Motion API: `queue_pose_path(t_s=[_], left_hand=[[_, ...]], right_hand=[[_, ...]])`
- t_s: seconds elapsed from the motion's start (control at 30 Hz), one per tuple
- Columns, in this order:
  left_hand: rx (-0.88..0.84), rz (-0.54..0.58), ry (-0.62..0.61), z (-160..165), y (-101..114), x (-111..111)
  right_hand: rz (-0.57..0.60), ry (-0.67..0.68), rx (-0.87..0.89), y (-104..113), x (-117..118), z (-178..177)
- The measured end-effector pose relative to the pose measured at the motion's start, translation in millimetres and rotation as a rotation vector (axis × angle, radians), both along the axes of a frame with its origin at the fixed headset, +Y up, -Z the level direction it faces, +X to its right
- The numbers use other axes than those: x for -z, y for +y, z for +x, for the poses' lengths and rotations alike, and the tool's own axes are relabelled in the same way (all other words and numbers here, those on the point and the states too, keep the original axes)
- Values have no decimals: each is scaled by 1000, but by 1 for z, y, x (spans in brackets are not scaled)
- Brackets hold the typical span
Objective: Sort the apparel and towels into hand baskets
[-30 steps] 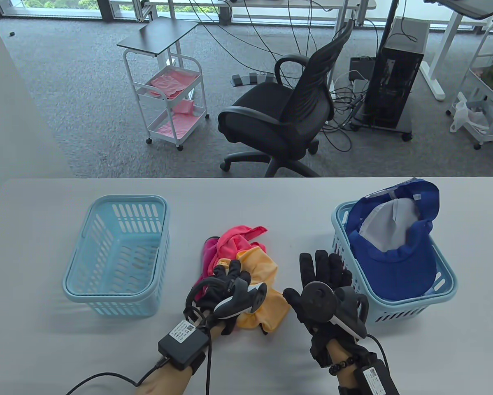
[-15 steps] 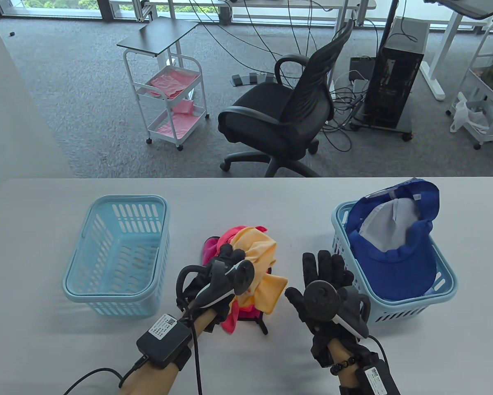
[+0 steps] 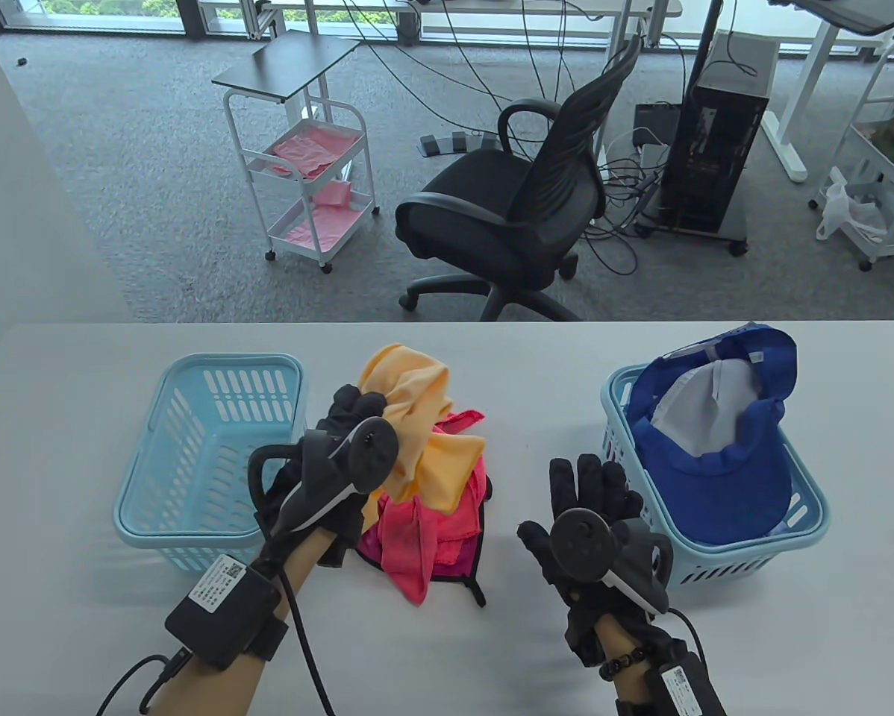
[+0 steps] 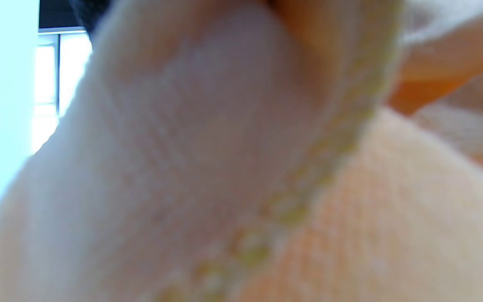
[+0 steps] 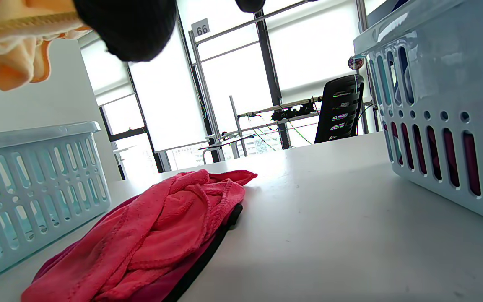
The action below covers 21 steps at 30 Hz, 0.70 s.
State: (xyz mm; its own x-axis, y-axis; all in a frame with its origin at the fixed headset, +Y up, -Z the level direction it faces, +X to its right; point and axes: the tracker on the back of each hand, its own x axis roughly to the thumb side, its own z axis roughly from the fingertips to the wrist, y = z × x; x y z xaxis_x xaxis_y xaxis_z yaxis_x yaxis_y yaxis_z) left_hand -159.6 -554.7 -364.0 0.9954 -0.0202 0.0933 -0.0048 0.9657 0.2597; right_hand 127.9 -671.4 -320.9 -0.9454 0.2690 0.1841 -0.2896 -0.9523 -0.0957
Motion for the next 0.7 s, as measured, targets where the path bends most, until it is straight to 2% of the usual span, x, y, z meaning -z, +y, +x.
queue_pose_path(t_s=[0.17, 0.33, 0.5, 0.7], left_hand=[[3, 31, 79, -33, 22, -3], [-24, 30, 183, -70, 34, 0], [-46, -2, 297, -104, 31, 7], [-88, -55, 396, -129, 17, 16]], right_hand=[[-7, 0, -7, 0, 0, -1], [-8, 3, -7, -1, 0, -2], [-13, 3, -9, -1, 1, -3], [-22, 6, -8, -1, 0, -3]])
